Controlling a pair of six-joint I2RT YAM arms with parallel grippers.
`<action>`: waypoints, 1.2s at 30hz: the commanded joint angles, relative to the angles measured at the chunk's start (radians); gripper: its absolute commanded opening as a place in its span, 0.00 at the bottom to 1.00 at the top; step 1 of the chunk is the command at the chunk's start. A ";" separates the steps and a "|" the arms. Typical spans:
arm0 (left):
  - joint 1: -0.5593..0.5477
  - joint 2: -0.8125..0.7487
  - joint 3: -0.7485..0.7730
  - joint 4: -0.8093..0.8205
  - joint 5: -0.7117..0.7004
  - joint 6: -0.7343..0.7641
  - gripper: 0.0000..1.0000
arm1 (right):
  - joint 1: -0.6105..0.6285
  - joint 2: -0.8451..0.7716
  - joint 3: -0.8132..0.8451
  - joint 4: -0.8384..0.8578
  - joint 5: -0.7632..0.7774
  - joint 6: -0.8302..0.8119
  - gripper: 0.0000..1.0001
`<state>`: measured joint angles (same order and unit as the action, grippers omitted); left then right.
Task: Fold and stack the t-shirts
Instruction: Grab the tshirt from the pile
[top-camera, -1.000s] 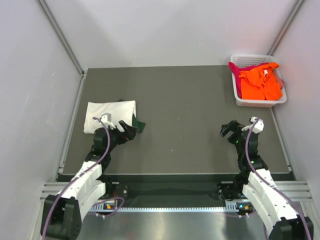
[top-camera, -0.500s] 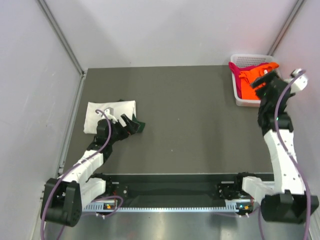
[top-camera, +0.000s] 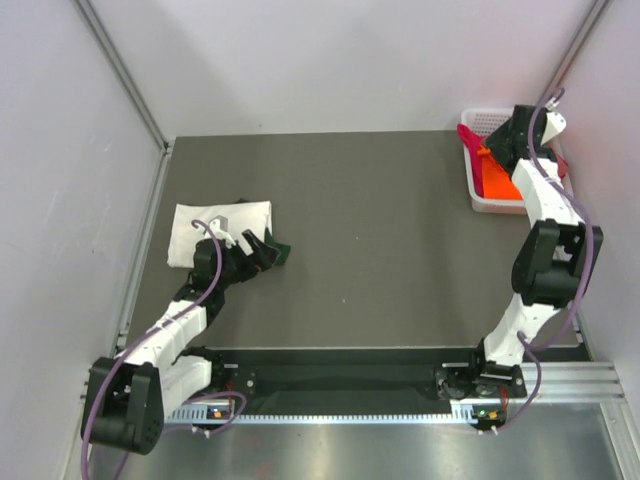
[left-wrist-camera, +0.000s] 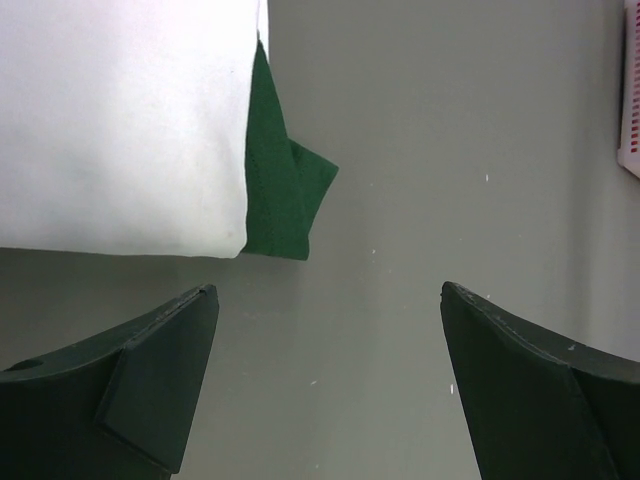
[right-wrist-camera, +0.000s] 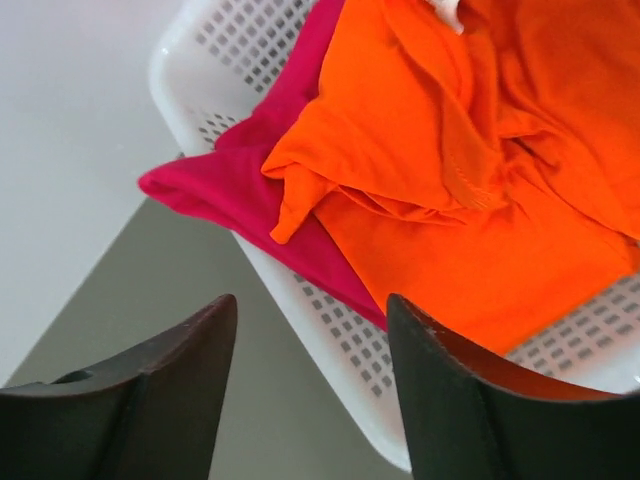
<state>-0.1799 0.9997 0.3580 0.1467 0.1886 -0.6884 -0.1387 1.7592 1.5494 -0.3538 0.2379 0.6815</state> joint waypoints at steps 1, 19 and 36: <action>-0.004 -0.013 0.007 0.047 0.035 0.003 0.96 | -0.010 0.099 0.150 0.027 -0.064 -0.017 0.60; -0.006 0.008 -0.004 0.074 0.032 0.020 0.95 | 0.047 0.460 0.512 0.107 -0.069 -0.276 0.59; -0.012 0.019 -0.008 0.099 0.038 0.024 0.93 | 0.071 0.502 0.520 0.151 -0.183 -0.295 0.00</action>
<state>-0.1833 1.0428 0.3565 0.1810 0.2199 -0.6781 -0.0872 2.2963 2.0315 -0.2321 0.0643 0.3954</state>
